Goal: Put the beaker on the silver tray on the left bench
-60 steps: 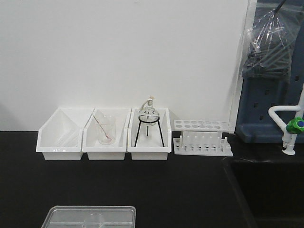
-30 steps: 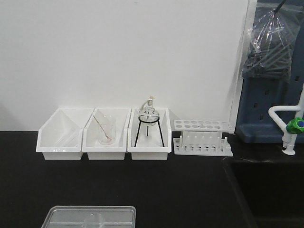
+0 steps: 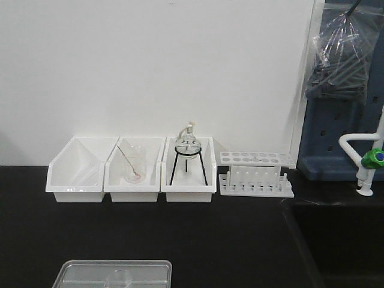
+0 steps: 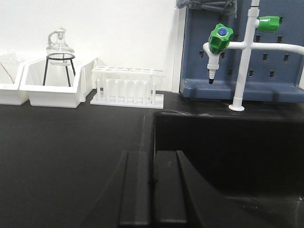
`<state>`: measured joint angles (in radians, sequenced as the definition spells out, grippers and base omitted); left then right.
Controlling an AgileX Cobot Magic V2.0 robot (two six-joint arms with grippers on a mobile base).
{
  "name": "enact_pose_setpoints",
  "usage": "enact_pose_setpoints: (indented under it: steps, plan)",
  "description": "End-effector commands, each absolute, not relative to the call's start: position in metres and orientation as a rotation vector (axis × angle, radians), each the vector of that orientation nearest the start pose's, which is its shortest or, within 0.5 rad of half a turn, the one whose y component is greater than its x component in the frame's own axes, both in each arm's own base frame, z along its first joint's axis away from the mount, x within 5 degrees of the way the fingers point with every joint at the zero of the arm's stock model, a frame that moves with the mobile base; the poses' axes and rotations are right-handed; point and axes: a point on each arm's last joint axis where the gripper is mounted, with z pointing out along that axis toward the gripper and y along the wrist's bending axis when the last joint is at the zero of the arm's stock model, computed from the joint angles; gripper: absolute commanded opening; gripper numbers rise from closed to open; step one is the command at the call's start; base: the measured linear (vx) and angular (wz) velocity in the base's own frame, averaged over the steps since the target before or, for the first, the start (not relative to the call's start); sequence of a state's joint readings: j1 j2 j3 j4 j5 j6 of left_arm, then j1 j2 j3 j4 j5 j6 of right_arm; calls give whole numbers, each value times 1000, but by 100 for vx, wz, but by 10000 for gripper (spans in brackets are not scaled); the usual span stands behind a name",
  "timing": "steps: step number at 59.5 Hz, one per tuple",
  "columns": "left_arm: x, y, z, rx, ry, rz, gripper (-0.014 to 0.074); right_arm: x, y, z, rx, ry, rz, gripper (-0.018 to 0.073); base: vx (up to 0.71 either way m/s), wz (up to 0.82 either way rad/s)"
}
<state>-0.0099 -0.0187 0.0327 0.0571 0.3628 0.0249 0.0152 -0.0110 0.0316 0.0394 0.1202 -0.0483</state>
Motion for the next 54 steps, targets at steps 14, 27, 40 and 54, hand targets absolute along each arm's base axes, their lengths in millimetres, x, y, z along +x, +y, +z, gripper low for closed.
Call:
enact_pose_setpoints:
  steps: [14, 27, 40, 54]
  plan:
    - [54, 1, 171, 70, 1796, 56, 1, 57, 1, 196, -34, 1566, -5, -14, 0, 0]
    - [54, 1, 171, 70, 1796, 56, 1, 57, 1, 196, -34, 1566, -5, -14, 0, 0]
    - [54, 1, 171, 70, 1796, 56, 1, 57, 1, 196, -34, 1566, -5, -14, 0, 0]
    - [54, 1, 171, 70, 1796, 56, 1, 57, 1, 196, -34, 1566, -5, -14, 0, 0]
